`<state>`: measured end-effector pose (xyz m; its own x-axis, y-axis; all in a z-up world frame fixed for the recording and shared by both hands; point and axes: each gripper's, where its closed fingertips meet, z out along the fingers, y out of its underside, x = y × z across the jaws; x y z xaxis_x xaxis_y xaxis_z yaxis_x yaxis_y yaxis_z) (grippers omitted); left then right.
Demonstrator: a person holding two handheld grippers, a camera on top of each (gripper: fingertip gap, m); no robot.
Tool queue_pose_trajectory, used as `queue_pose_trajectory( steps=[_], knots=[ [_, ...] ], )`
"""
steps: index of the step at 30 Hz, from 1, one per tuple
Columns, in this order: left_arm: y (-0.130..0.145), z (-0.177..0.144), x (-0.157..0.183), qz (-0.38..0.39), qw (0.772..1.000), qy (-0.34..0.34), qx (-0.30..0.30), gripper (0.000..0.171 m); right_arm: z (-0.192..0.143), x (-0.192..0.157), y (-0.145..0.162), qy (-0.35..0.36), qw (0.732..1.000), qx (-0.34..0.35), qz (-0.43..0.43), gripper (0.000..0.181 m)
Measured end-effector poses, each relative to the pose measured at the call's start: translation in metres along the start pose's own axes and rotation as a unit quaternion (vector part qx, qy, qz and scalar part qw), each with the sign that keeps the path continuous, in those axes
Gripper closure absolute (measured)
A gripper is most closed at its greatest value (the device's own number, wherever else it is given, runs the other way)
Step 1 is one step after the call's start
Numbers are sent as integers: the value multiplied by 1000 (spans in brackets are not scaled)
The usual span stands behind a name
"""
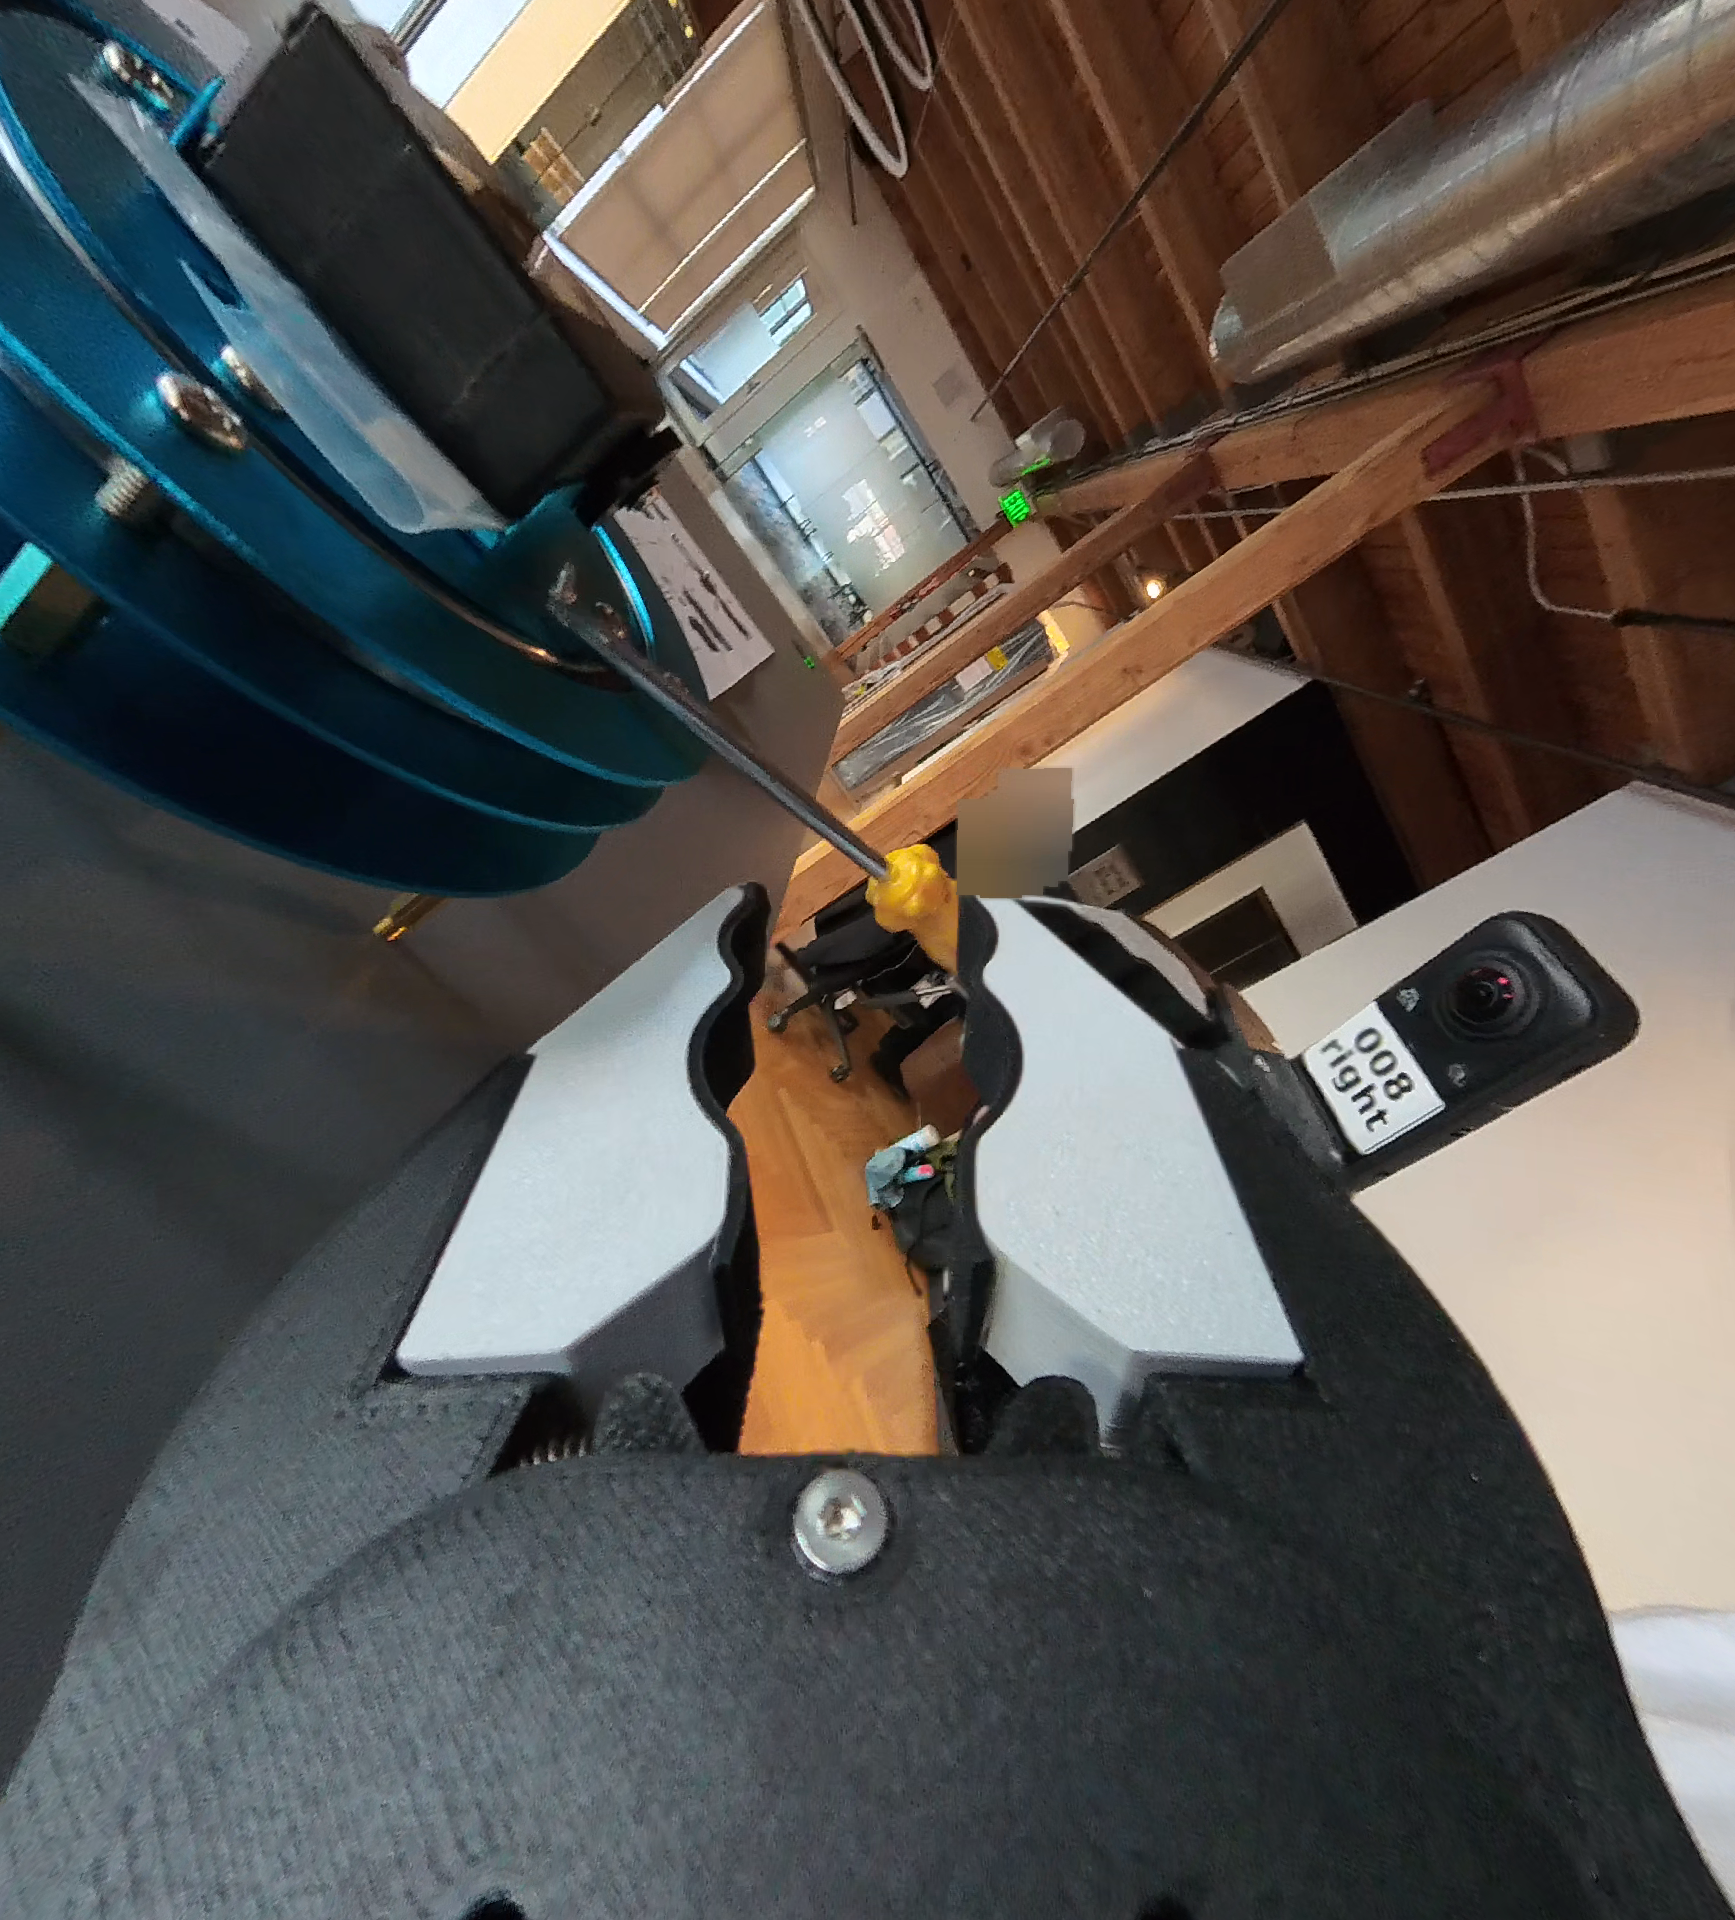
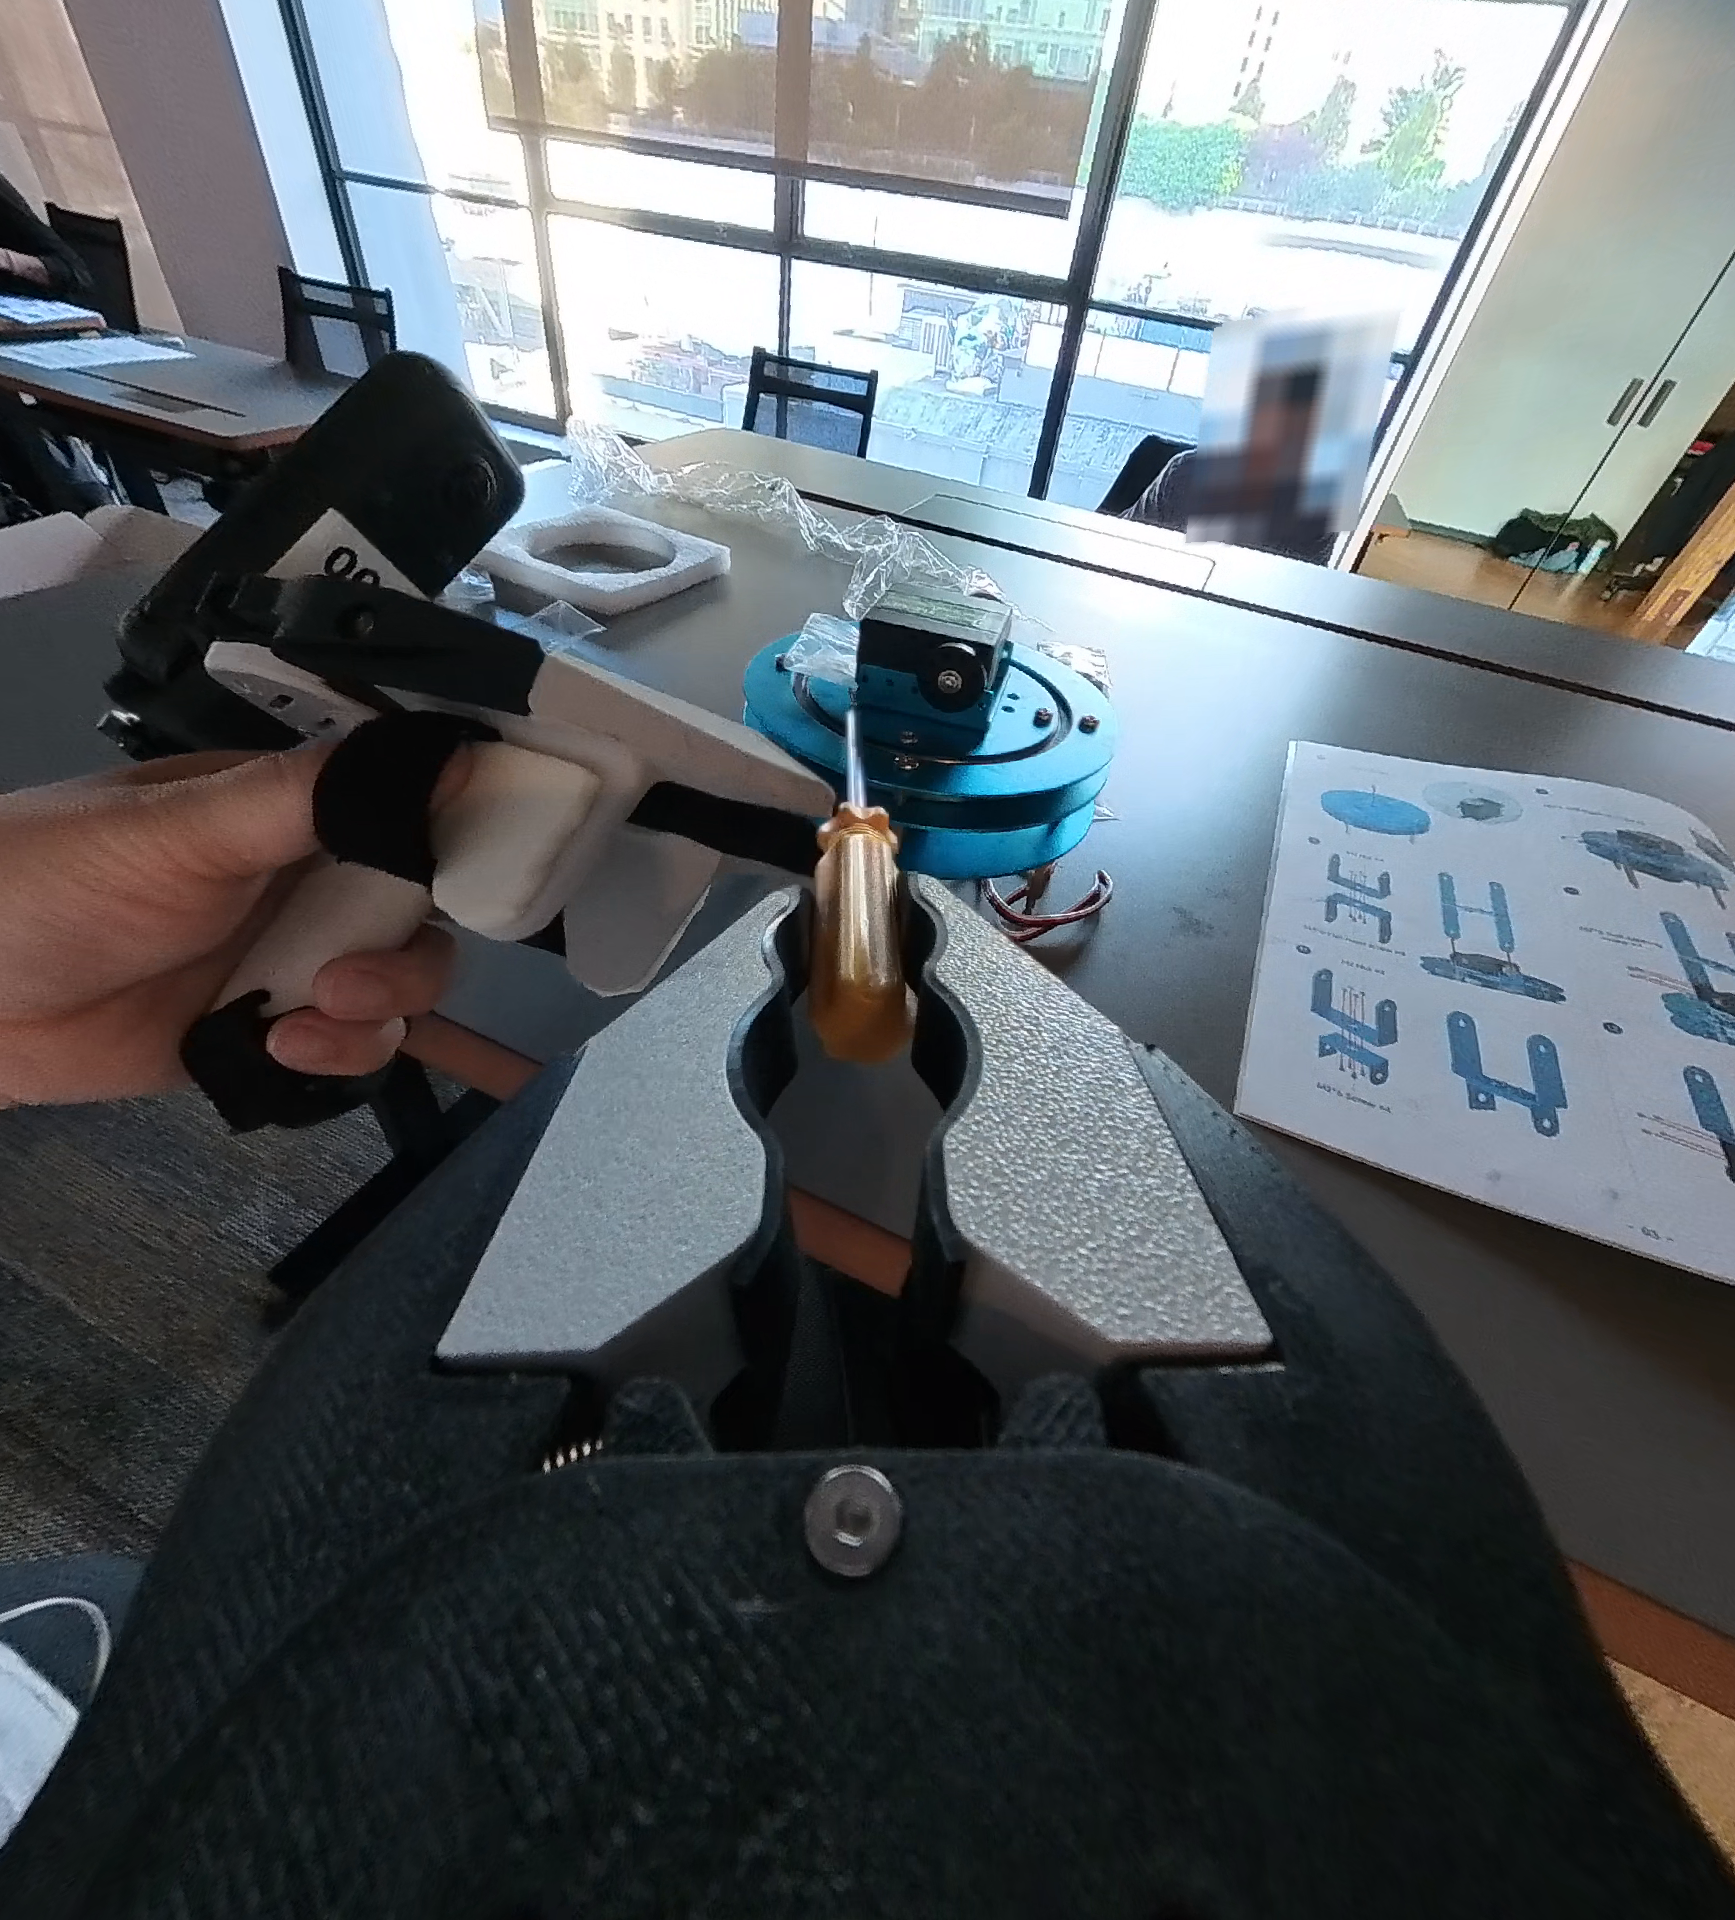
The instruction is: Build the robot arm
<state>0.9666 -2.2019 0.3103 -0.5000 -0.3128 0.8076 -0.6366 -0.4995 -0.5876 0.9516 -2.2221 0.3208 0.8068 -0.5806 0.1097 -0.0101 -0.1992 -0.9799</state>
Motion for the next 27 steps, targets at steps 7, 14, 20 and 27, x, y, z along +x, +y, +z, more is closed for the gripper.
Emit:
queue_pose_trajectory(
  steps=[7, 14, 20, 27],
  knots=[
    [-1, 1, 11, -46, 998, 48, 2, 142, 1, -4, -1, -4, 1000, 0, -8, 166],
    [1, 2, 11, -70, 995, 67, 9, 156, 0, -8, 0, -4, 1000, -4, -24, 166],
    [0, 1, 11, -81, 994, 78, 12, 157, -1, -9, 0, 4, 999, 1, -35, 166],
    [-14, -1, 11, -78, 992, 87, 36, 162, -9, -7, -5, 12, 999, 26, -28, 166]
  ],
)
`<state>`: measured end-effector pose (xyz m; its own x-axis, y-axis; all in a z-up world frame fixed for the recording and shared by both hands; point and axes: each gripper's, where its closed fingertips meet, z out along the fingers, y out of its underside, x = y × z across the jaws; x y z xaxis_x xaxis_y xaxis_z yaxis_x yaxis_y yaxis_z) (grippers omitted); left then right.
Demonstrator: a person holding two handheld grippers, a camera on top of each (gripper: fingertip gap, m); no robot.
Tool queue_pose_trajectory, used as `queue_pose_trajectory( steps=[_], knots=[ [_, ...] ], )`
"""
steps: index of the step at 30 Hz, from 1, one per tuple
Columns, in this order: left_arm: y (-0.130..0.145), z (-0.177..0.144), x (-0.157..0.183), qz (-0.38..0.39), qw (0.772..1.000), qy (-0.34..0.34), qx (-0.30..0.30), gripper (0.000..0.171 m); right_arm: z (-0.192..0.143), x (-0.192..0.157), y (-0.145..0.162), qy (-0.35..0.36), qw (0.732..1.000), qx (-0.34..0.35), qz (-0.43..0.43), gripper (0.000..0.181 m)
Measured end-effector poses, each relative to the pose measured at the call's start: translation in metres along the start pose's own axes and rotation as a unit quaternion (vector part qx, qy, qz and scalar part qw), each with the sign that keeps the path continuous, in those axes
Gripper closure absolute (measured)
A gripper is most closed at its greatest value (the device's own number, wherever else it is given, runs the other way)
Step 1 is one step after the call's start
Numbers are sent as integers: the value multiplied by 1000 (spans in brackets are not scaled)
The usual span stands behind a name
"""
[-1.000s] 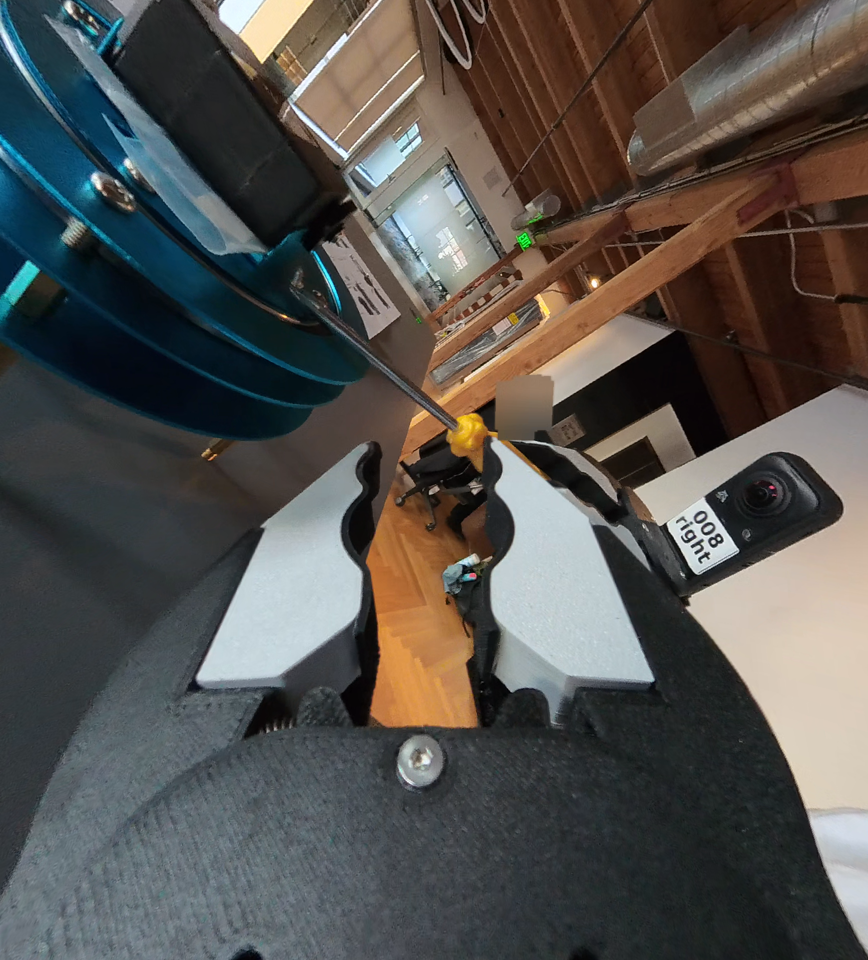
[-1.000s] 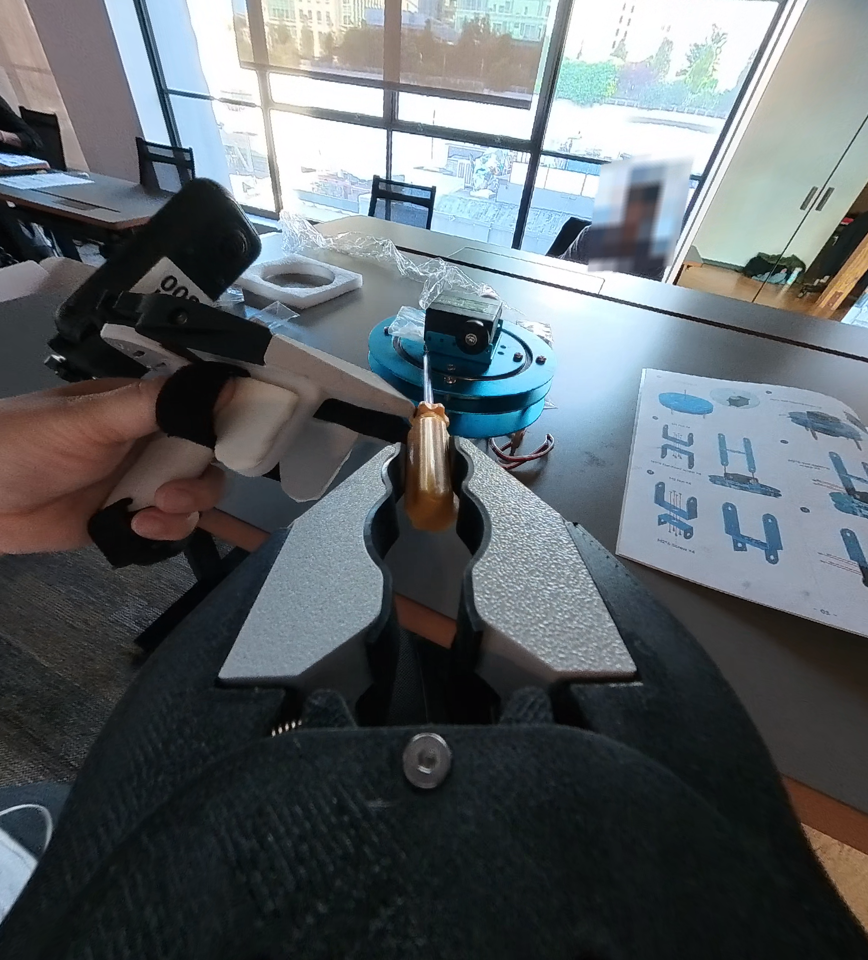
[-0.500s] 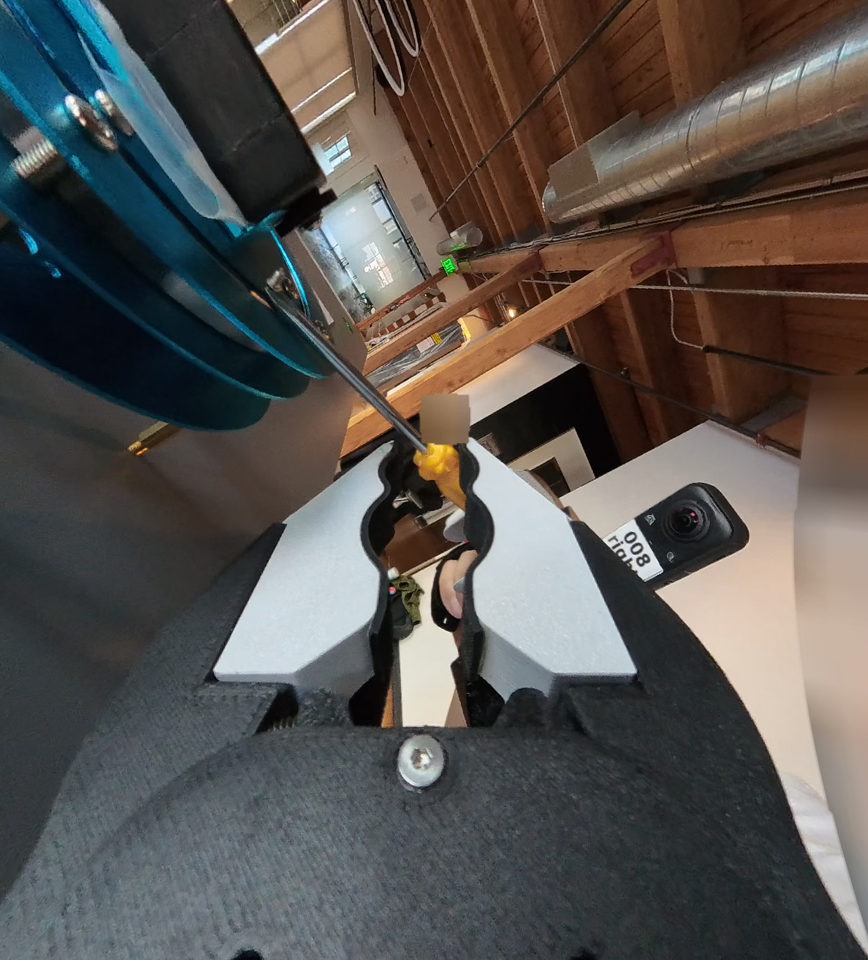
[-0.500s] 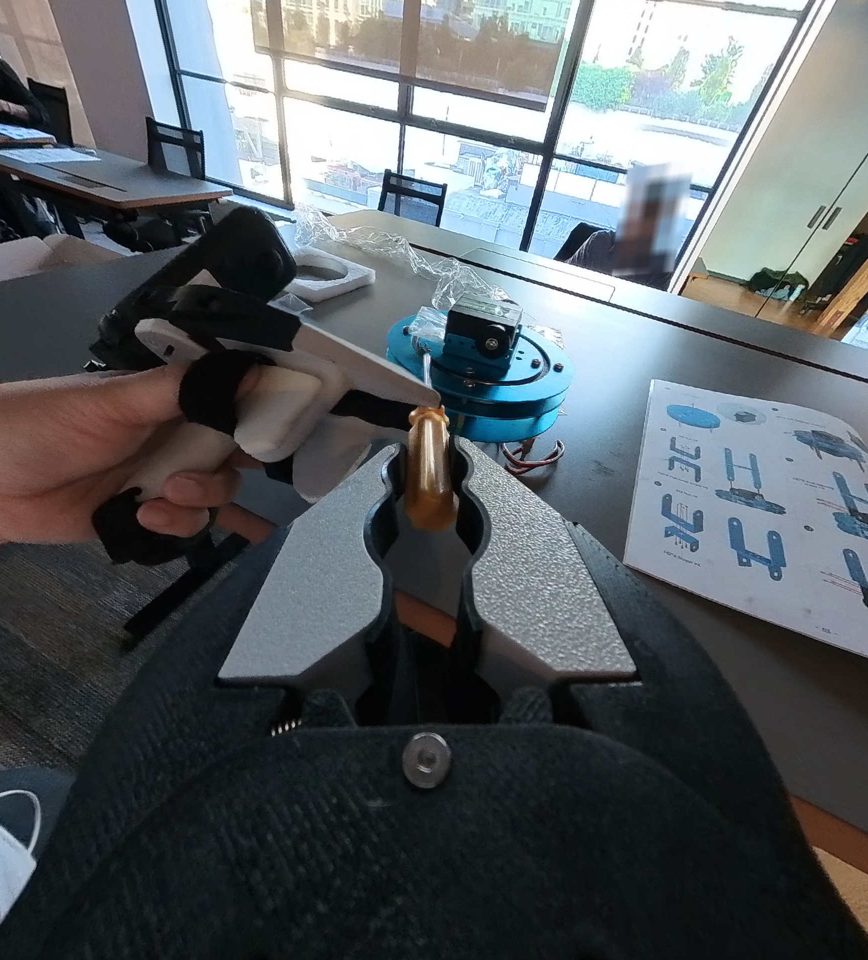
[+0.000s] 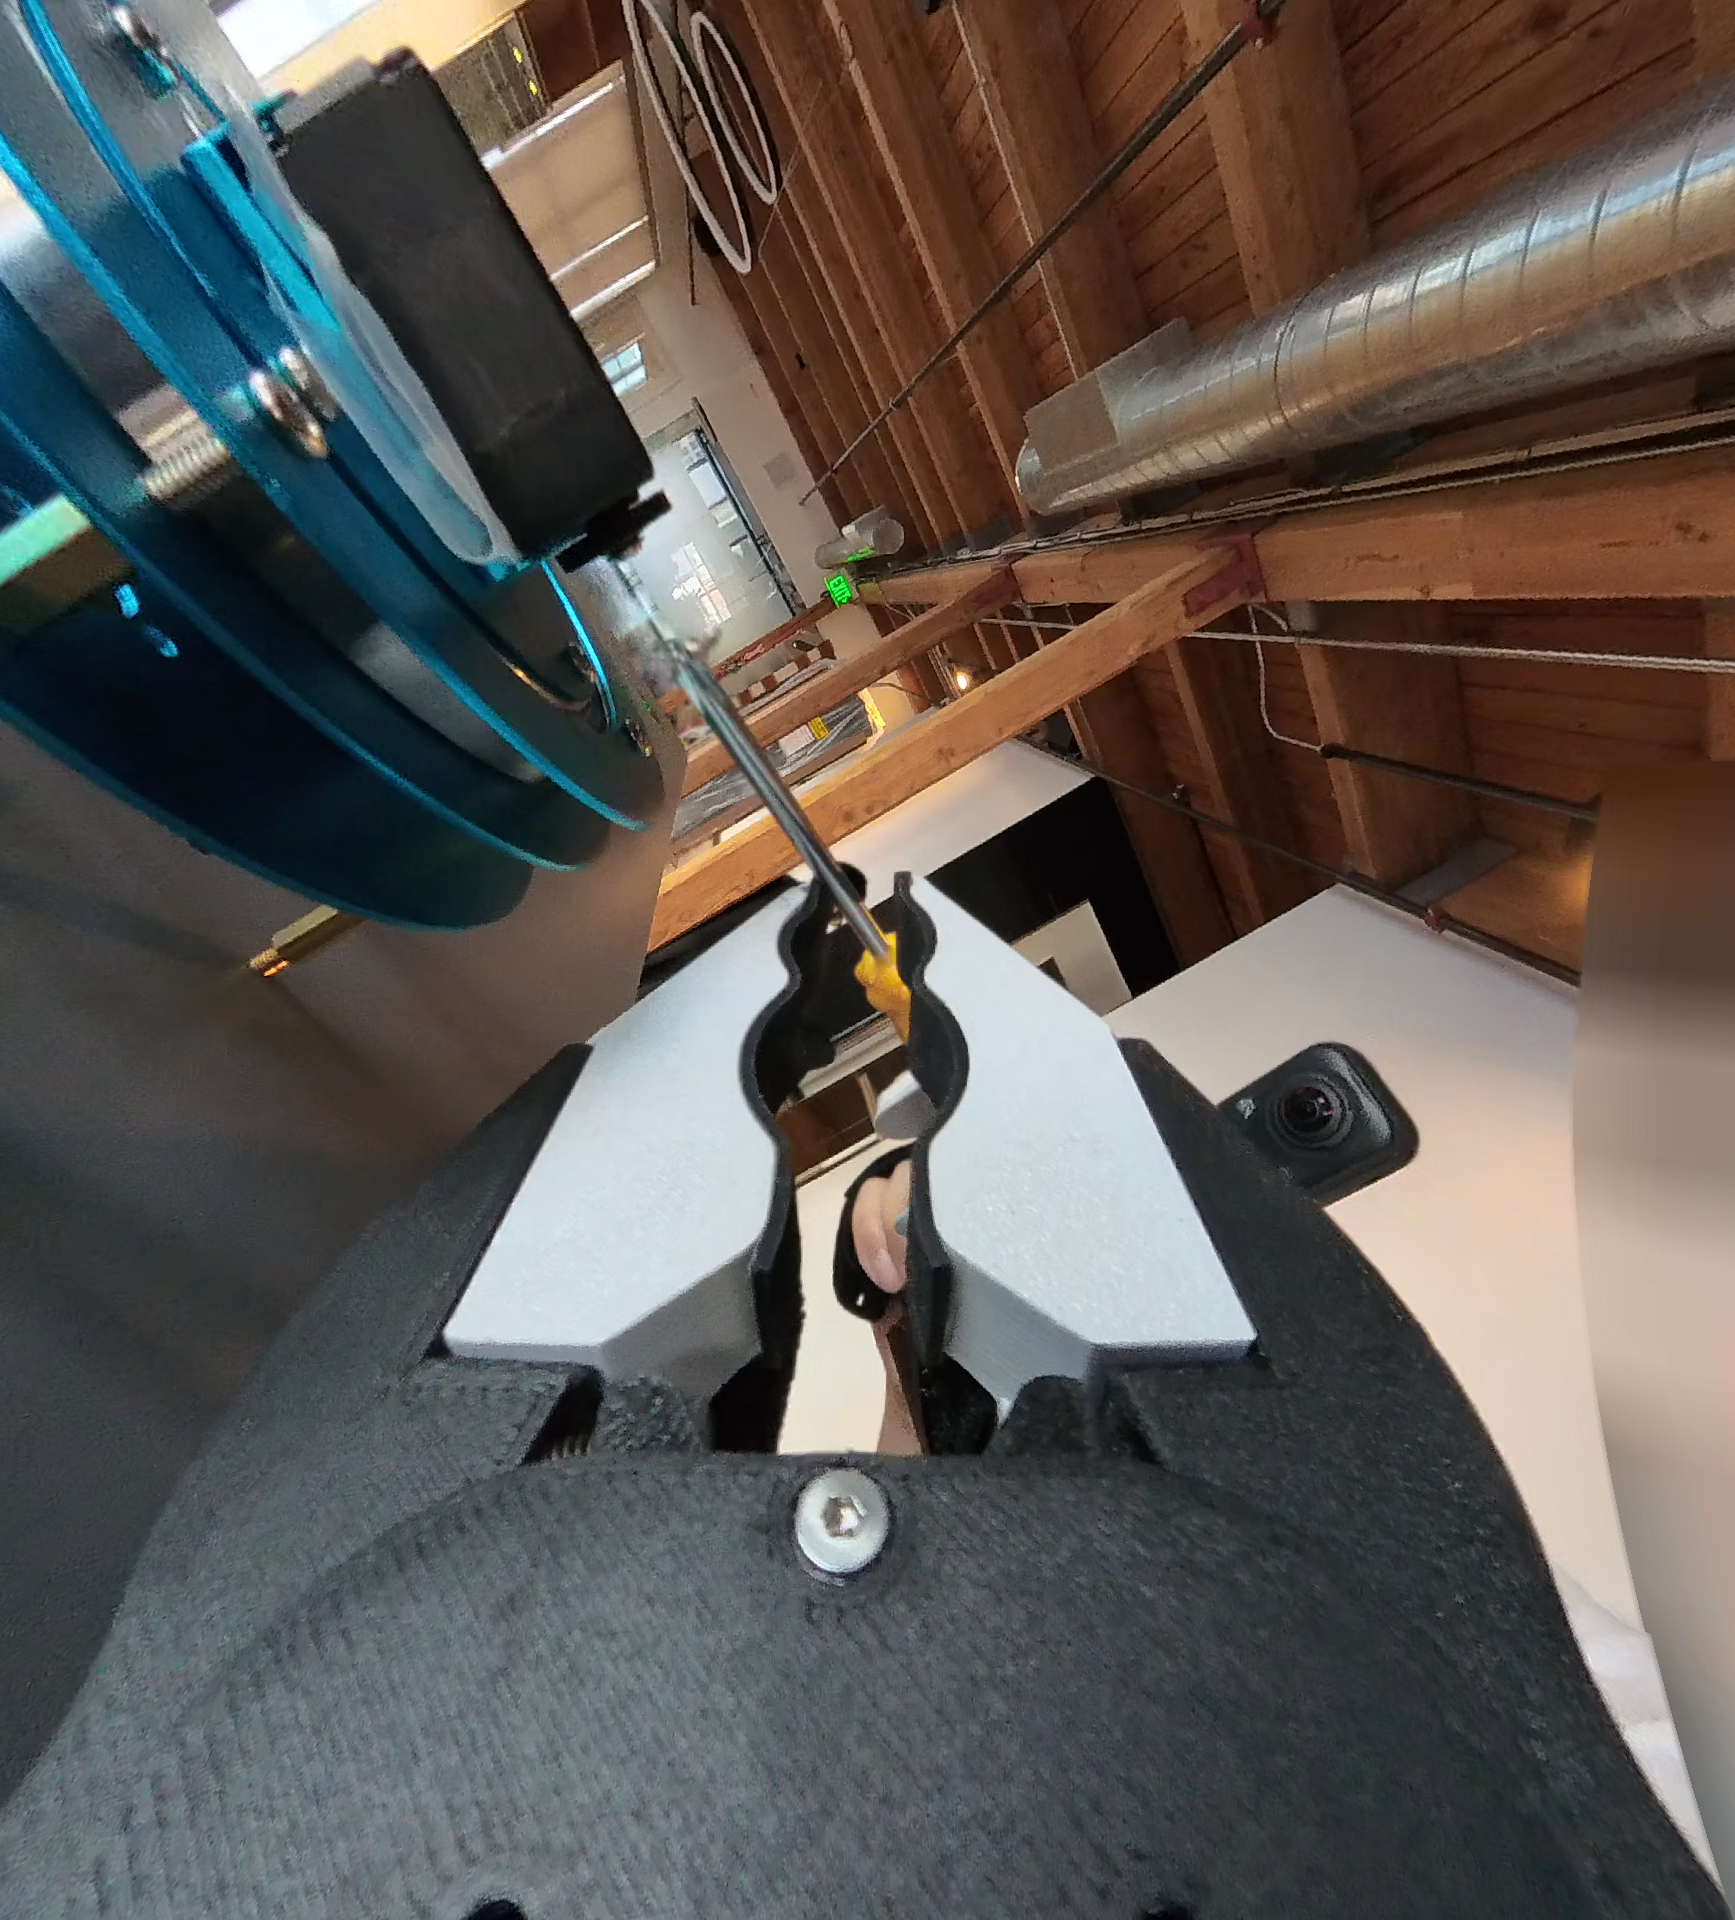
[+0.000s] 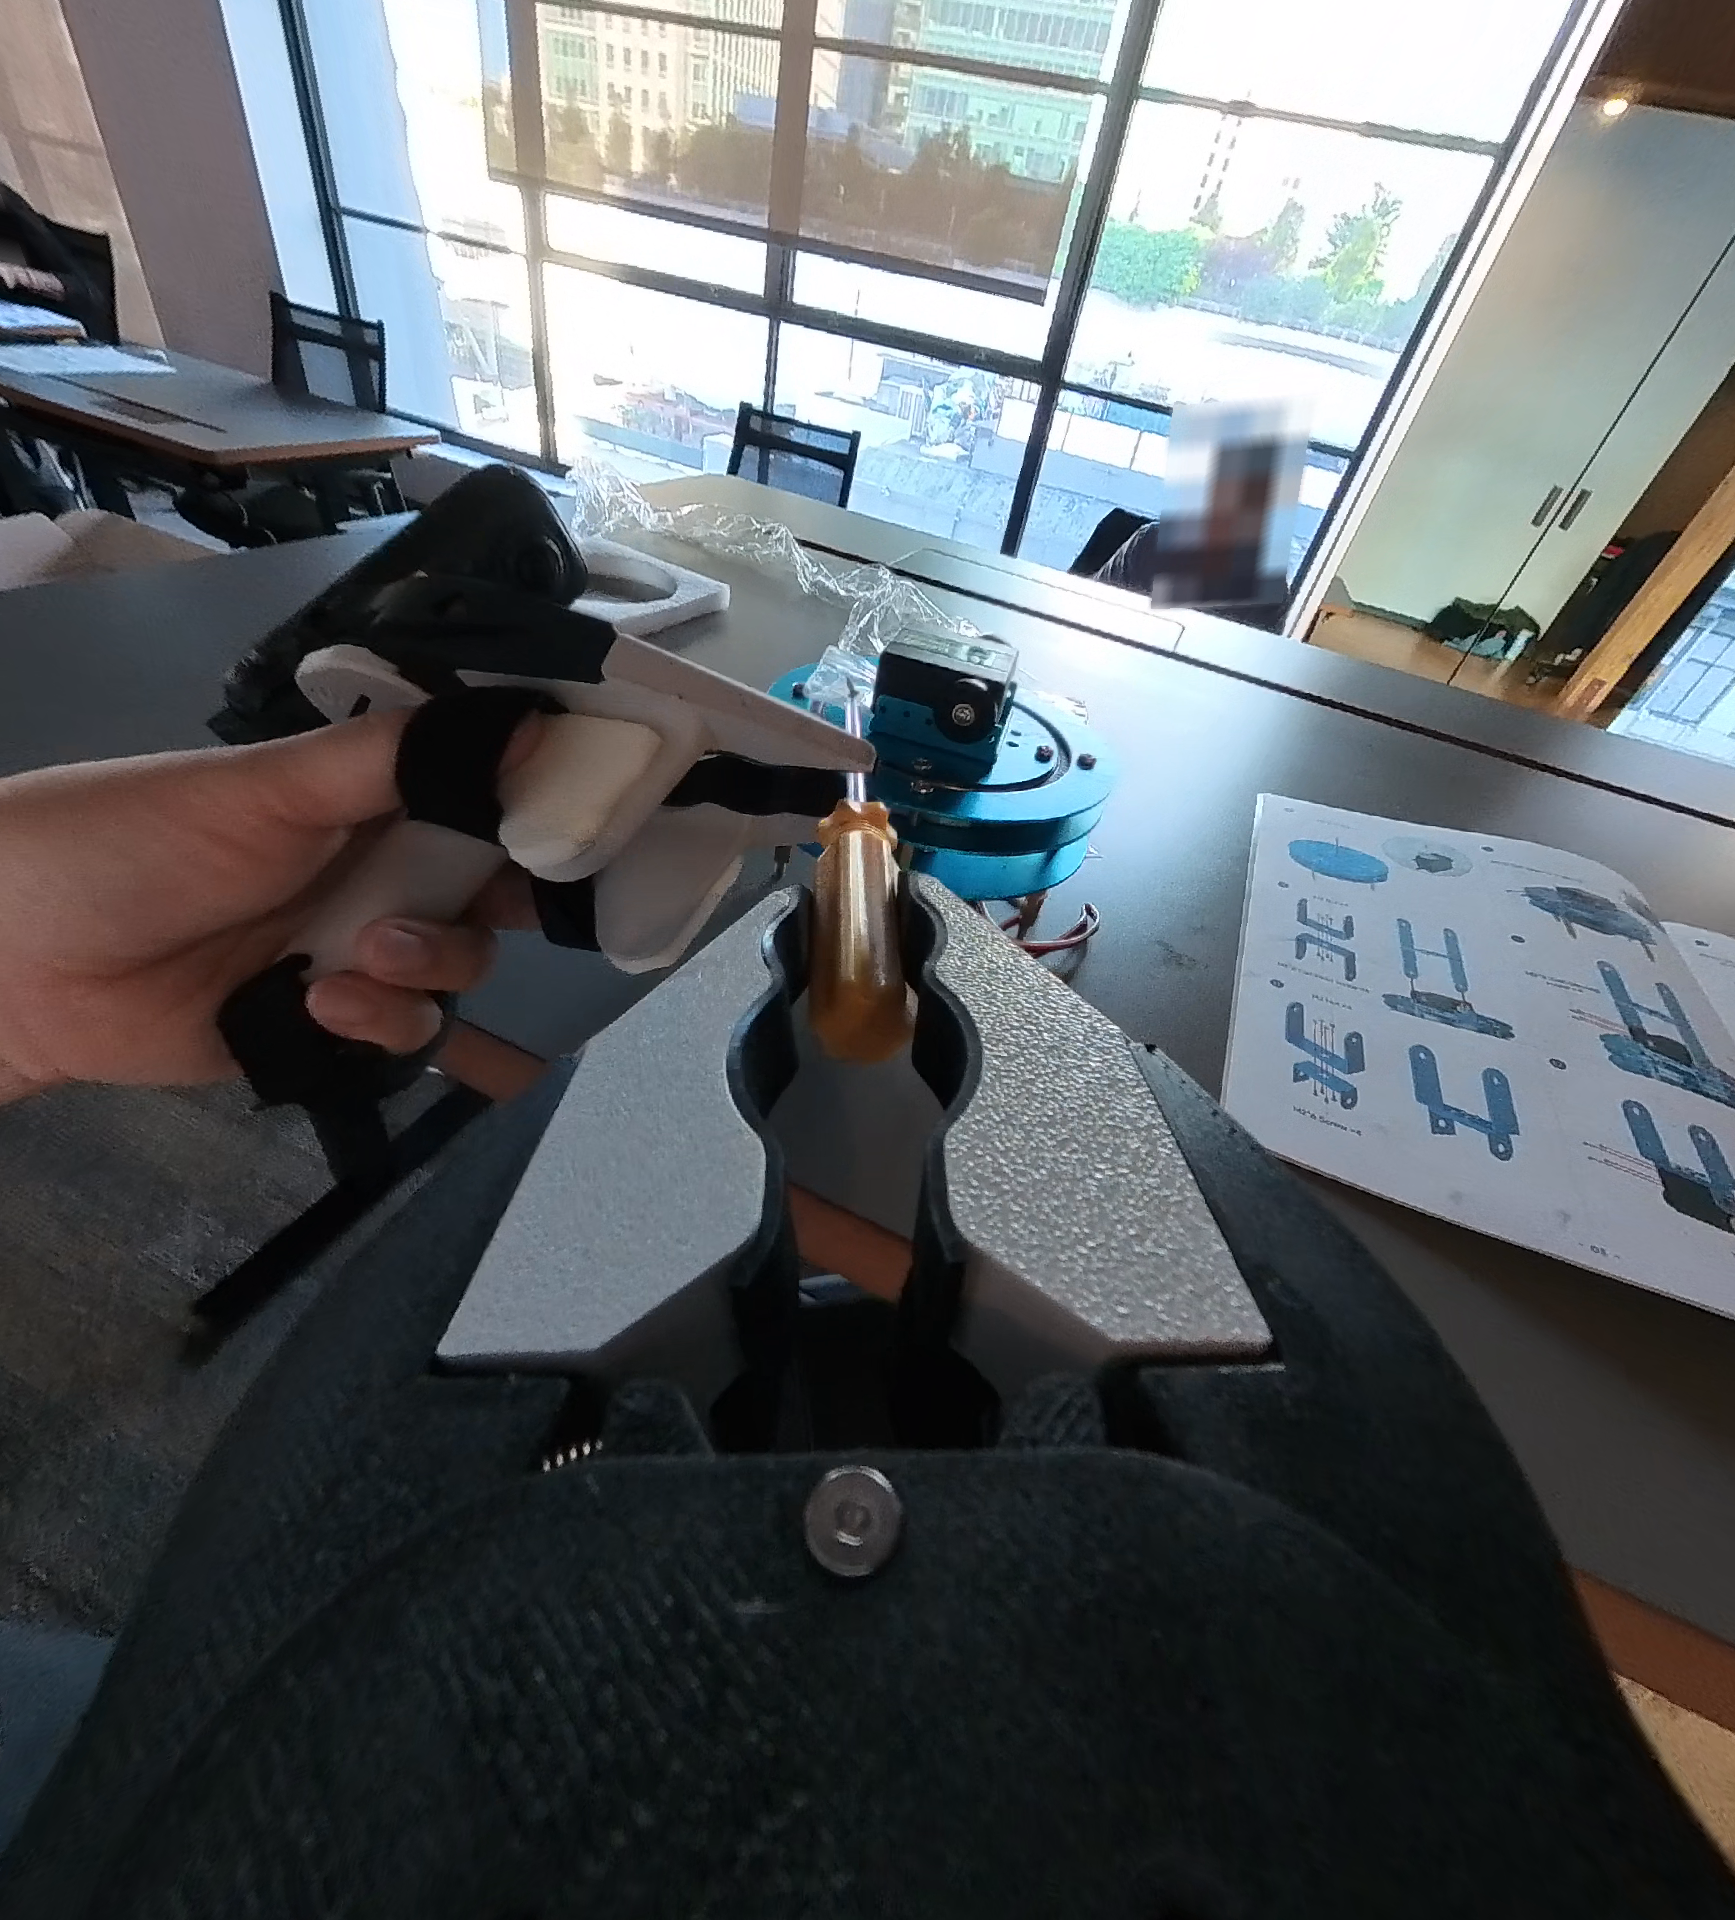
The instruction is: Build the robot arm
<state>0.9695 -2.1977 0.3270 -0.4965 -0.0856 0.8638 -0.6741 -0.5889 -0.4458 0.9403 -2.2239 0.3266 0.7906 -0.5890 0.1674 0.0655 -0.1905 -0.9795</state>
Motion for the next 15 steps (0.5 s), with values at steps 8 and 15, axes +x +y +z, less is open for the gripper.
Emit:
queue_pose_trajectory(
  steps=[8, 15],
  knots=[
    [1, 9, 5, -27, 999, 41, 3, 168, -19, 6, -5, 5, 1000, 8, 28, 166],
    [-5, 6, 9, -48, 997, 59, 6, 168, -22, -4, -9, 13, 999, 17, 39, 166]
  ],
)
